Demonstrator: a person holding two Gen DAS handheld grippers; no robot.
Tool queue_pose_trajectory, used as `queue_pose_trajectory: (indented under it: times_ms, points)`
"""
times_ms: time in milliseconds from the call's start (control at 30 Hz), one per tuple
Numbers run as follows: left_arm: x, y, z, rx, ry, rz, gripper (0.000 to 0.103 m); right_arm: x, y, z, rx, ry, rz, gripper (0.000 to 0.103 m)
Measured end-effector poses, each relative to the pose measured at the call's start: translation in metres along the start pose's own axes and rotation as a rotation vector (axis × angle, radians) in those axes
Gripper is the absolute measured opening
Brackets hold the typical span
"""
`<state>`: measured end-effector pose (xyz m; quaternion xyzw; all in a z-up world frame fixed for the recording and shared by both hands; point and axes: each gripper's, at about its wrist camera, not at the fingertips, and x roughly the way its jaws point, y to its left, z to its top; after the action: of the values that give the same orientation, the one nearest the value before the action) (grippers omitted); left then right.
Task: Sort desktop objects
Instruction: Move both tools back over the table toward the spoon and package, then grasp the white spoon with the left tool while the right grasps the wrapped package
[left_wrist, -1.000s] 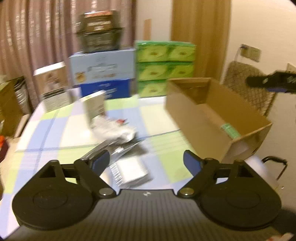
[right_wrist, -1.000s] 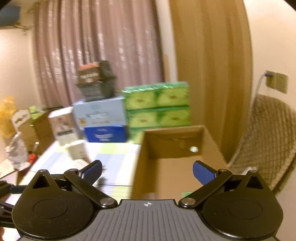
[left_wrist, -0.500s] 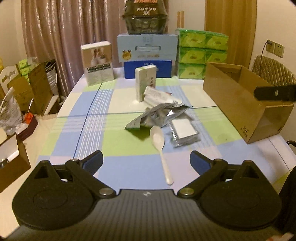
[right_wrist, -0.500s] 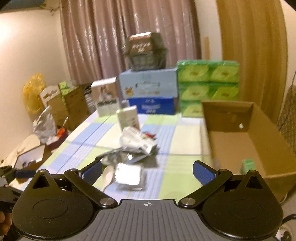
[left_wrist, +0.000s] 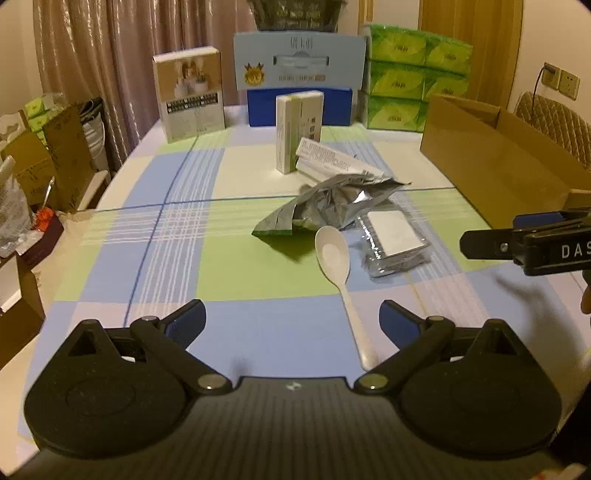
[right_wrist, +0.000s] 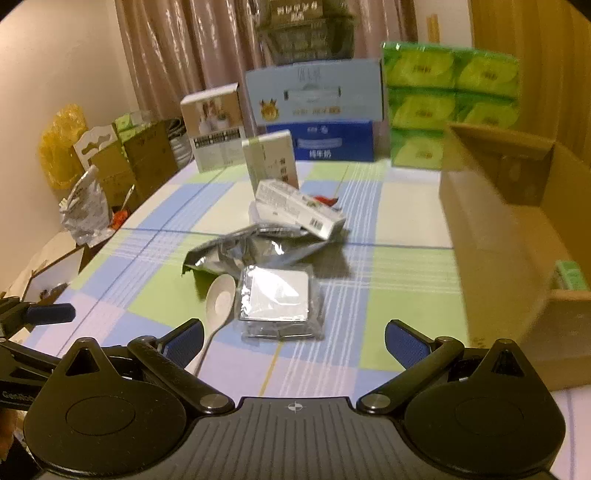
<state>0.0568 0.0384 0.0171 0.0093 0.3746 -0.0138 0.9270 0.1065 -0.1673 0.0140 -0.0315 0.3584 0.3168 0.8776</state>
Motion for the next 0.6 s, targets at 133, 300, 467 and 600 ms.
queue_pose_trajectory:
  times_ms: [133, 300, 467, 600]
  points:
    - [0.023, 0.003, 0.002, -0.006, 0.019, -0.004, 0.098, 0.024, 0.001, 0.003, -0.001, 0.019, 0.008, 0.101]
    - [0.042, 0.009, 0.002, -0.010, 0.030, -0.006, 0.098, 0.054, 0.004, 0.010, -0.007, 0.040, 0.025, 0.101]
    - [0.051, 0.014, -0.003, -0.003, 0.042, 0.024, 0.098, 0.078, 0.010, 0.012, -0.044, 0.070, 0.017, 0.101]
    - [0.054, 0.020, -0.004, -0.025, 0.041, 0.013, 0.098, 0.093, 0.011, 0.010, -0.058, 0.097, -0.002, 0.100]
